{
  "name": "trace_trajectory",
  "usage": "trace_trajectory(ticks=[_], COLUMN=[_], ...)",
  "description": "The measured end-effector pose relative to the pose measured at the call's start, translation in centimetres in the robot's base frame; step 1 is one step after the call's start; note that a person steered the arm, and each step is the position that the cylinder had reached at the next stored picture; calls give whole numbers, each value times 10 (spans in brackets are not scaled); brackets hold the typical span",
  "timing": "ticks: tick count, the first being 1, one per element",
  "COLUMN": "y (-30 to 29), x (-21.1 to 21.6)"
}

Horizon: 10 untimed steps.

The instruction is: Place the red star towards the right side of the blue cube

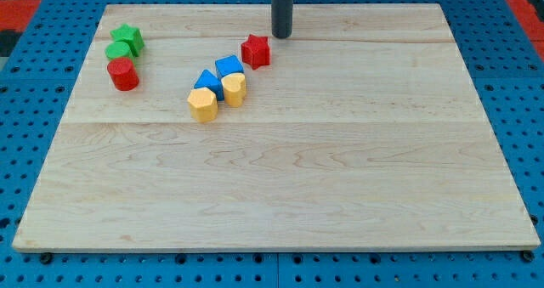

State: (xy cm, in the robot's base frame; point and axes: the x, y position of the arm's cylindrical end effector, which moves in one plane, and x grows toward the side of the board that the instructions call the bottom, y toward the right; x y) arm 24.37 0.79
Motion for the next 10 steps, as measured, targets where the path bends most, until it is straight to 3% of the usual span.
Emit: trace_trajectory(ticks=[1,2,10], y=[-48,-51,-8], x=[-5,5,92])
